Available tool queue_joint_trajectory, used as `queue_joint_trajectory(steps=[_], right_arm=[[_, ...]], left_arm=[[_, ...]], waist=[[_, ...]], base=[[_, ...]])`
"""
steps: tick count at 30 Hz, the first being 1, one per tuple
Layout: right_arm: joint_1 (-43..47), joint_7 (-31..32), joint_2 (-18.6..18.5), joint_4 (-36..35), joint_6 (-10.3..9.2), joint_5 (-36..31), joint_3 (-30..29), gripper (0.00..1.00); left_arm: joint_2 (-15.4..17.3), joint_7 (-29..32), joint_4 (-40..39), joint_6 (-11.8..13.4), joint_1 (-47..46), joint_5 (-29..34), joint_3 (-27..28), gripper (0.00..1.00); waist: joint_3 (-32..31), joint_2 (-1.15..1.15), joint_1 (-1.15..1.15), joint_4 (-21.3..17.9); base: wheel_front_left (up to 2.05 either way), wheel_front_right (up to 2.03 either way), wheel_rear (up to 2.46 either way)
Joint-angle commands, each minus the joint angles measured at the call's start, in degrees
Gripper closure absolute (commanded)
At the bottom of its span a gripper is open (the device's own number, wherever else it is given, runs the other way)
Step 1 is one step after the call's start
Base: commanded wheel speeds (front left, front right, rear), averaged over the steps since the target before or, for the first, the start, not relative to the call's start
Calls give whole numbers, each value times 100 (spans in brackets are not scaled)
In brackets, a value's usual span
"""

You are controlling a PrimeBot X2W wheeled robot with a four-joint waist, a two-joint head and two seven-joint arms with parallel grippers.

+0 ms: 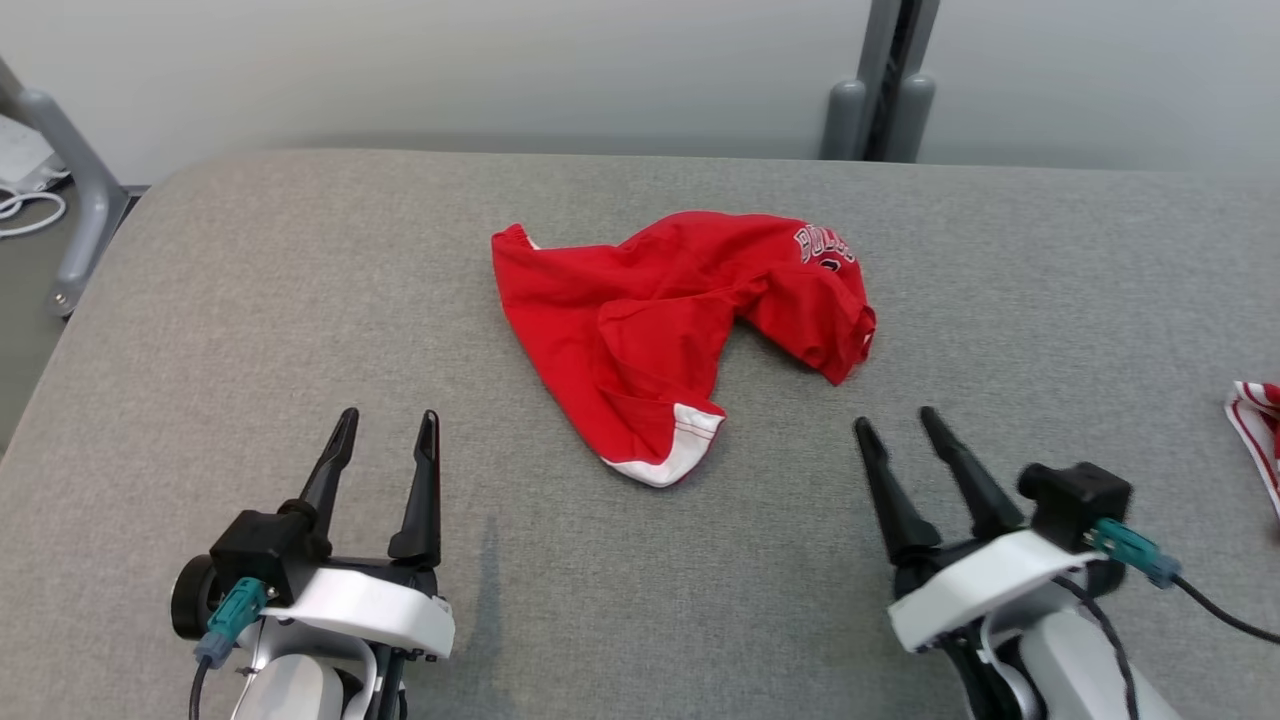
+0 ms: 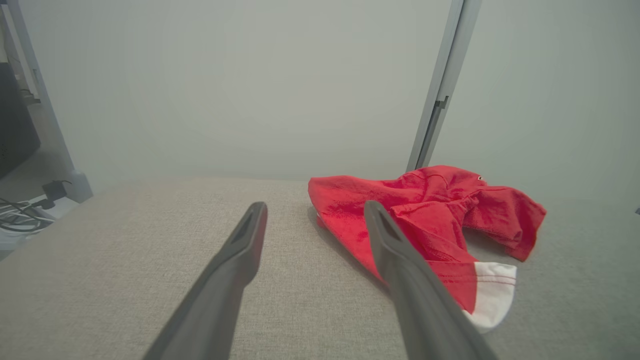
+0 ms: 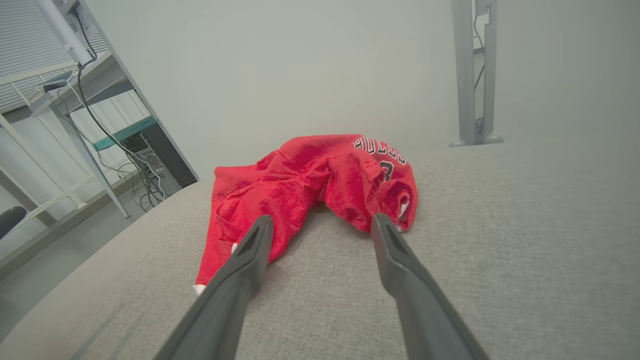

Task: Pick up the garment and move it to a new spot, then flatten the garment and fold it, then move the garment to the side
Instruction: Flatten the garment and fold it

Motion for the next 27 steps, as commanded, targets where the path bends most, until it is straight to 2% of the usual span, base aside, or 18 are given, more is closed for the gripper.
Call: queue_joint_trajectory(steps=[1,6,7,15,25,26,27], right_arm=[[-233,-27,-2,243,0,315,301,0],[-776,12,35,1025,0,1289,1173,0],[-776,12,35,1025,0,1289,1173,0],[-1421,118,26,1895,0,2634,1926,0],[-1873,51,-56,2525,0,3299,2624,0],[-1905,36,-54,2541,0,3343,2675,50],[-1943,17,-67,2551,0,3357,2724,88]], left_arm=[[23,-23,6,45,-87,-48,-64,0],[21,-22,57,105,-117,-152,-274,0],[21,-22,57,105,-117,-152,-274,0],[19,-22,69,199,-173,-302,-488,0],[18,-23,70,261,-115,-357,-575,0],[19,-23,73,273,-114,-357,-575,0],[19,-23,76,281,-113,-356,-573,0]], waist=[[69,0,0,108],[167,0,0,362],[167,0,0,362],[256,0,0,793],[292,0,0,1052],[296,0,0,1049],[298,0,0,1039]], base=[[0,0,0],[0,0,0],[0,0,0],[0,0,0],[0,0,0],[0,0,0],[0,0,0]])
